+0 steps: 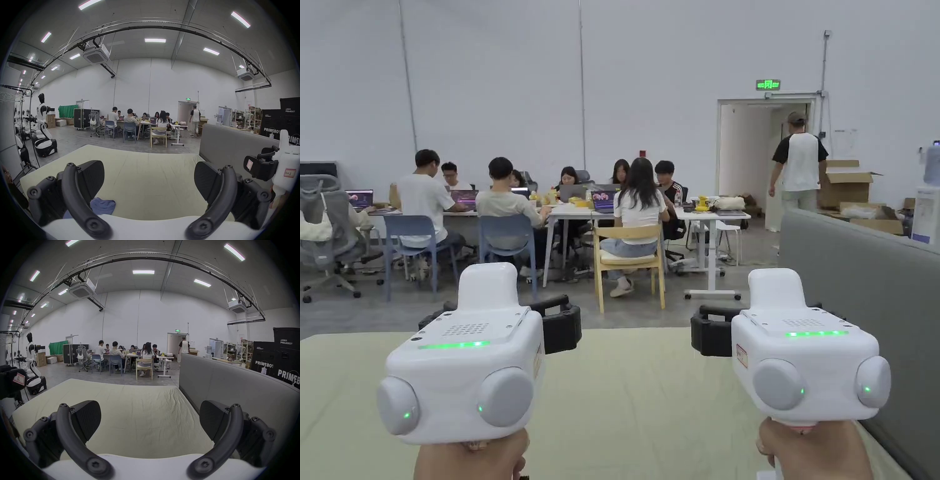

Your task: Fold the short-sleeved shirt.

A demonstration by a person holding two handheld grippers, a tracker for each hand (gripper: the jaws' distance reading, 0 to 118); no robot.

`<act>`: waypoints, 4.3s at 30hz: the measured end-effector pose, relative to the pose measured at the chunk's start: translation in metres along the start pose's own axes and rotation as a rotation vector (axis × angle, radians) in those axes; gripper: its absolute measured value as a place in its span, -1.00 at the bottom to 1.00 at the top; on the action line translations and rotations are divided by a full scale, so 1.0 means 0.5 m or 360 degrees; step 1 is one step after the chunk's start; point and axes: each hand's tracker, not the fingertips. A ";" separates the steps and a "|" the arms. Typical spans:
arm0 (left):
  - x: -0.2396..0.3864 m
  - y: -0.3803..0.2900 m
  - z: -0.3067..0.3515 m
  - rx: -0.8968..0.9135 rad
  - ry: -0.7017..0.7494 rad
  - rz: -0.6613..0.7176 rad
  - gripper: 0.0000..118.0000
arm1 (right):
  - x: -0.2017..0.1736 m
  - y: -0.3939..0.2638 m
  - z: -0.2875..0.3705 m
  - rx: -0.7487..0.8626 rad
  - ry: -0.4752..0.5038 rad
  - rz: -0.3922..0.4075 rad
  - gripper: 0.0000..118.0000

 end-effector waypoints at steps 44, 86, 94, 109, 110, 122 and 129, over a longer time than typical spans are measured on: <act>-0.006 0.013 0.018 0.0056 0.0030 -0.0055 0.99 | -0.006 0.023 0.018 0.0051 -0.0009 -0.0005 1.00; -0.007 0.020 0.018 0.0034 0.0020 -0.0068 0.99 | -0.013 0.037 0.030 0.0062 0.0031 0.0020 1.00; -0.015 0.026 0.018 0.0016 0.0001 -0.0016 0.99 | -0.013 0.039 0.030 0.0066 0.0027 0.0012 1.00; 0.013 0.020 0.040 0.0129 0.0023 -0.0176 0.99 | -0.009 0.036 0.037 0.0059 0.0050 0.0017 1.00; 0.013 0.020 0.040 0.0125 0.0021 -0.0172 0.99 | -0.007 0.037 0.038 0.0062 0.0047 0.0015 1.00; -0.007 0.021 0.020 0.0004 -0.0050 -0.0055 0.26 | -0.002 0.037 0.032 0.0063 0.0003 0.0019 0.81; 0.015 -0.020 0.002 -0.0108 -0.0174 -0.0016 -1.00 | 0.009 0.006 0.034 0.0062 -0.0012 -0.0007 -0.96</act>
